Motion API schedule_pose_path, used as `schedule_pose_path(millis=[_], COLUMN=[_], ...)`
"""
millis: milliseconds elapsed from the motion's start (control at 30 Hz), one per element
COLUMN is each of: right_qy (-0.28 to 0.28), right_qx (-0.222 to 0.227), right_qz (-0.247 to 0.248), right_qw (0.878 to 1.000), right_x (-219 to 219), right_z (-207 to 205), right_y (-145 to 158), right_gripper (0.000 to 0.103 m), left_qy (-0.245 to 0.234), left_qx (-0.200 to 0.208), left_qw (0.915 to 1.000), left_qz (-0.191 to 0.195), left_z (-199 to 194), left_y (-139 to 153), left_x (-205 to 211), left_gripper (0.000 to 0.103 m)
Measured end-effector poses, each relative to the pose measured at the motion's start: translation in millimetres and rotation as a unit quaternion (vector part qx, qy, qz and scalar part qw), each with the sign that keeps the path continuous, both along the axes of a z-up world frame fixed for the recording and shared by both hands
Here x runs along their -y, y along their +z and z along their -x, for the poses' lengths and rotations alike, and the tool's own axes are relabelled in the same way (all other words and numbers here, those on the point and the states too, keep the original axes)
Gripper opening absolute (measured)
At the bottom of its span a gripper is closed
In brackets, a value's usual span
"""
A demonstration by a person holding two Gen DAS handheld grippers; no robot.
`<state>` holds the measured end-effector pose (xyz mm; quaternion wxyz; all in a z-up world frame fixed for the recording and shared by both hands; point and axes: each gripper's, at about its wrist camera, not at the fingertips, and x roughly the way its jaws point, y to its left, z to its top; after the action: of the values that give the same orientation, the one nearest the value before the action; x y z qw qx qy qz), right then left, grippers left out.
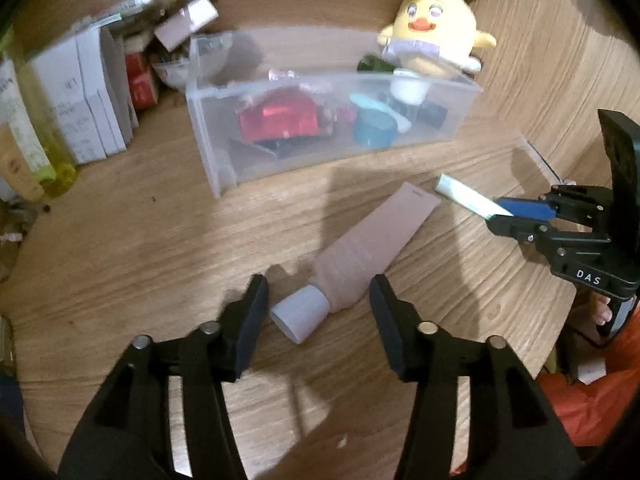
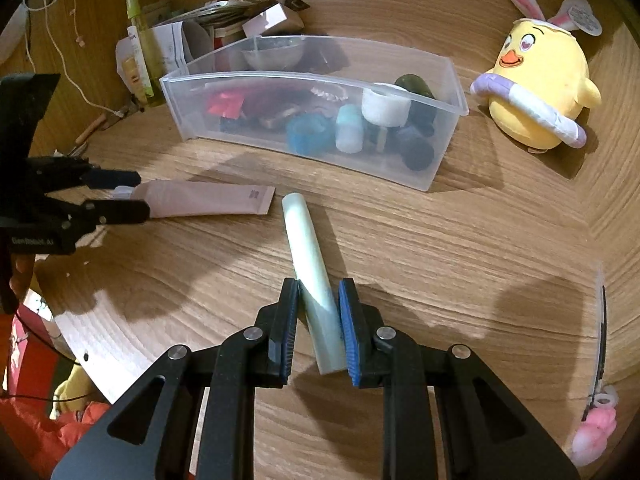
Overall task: Organize objects
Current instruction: 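Grasp the beige tube by its white cap with the left gripper while the right grasps the mint-green tube, then carry the beige tube and mint-green tube into the bin and release both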
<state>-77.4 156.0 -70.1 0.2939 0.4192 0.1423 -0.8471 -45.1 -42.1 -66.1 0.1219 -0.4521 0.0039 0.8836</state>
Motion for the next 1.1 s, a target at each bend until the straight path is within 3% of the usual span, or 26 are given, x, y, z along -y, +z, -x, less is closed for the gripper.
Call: schedule_pose_path(millis=[133,467,1100], right_qy=[-0.008,-0.026,-0.031], right_qx=[-0.007,-0.018,-0.064], right_qz=[0.003,0.031,0.079], right_qw=[1.000,0.999,0.994], right_x=[1.9,-4.2,-7.0], right_z=[1.8,1.5,-6.9], right_y=[-0.9,9.8,51.5], right_gripper=[0.017,0.014,0.014], left_qy=[0.010,0.041,0.039], left_qx=[-0.015,-0.027,-0.102], left_qw=[0.9998,0.9985,0.9931], left_qz=[0.008,-0.023,-0.042], left_z=[-7.0,-28.5,-45.4], left_y=[-0.8,6.1,52.2], left_x=[-0.8,-1.9,-14.7], left_gripper=[0.036,0.022,0.020])
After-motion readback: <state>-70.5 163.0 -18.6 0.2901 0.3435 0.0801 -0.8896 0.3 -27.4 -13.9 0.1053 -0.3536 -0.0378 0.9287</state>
